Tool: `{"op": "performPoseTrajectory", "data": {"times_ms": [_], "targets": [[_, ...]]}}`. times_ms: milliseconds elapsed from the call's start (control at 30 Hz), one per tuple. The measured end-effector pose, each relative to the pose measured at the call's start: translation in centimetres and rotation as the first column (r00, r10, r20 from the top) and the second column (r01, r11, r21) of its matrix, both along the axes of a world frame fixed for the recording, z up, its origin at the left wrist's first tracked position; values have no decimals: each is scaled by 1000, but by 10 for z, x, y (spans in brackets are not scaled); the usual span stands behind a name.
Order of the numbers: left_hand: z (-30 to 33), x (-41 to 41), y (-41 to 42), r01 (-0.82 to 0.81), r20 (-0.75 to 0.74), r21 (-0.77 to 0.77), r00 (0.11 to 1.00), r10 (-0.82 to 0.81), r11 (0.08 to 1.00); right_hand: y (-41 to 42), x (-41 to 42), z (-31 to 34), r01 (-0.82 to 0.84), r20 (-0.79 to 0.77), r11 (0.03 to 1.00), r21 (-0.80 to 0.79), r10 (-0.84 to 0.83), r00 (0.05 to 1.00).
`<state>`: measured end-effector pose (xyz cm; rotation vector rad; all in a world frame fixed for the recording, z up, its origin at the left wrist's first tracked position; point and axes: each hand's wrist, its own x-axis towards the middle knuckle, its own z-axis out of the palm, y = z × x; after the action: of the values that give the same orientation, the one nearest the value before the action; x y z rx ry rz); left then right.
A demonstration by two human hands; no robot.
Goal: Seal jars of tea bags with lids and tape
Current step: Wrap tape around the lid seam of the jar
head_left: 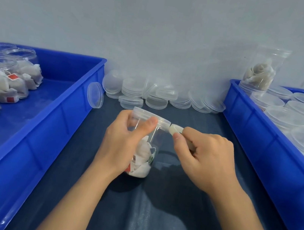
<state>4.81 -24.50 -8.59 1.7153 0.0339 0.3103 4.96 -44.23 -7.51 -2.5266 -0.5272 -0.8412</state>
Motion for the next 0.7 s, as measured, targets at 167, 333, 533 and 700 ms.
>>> {"op": "performPoseTrajectory", "data": {"times_ms": [167, 333, 533, 700], "targets": [[-3, 1, 2, 24, -11, -43, 1000, -25, 999, -1, 5, -4, 62, -50, 998, 6, -61, 997], [-2, 1, 1, 34, -13, -77, 999, -35, 996, -1, 9, -7, 91, -99, 995, 27, -88, 991], [-1, 1, 2, 86, -18, -125, 996, -89, 988, -3, 9, -8, 88, -129, 995, 49, -81, 988], [0, 0, 3, 140, -41, -156, 988, -148, 978, -2, 8, -8, 69, -151, 996, 52, -60, 987]]}}
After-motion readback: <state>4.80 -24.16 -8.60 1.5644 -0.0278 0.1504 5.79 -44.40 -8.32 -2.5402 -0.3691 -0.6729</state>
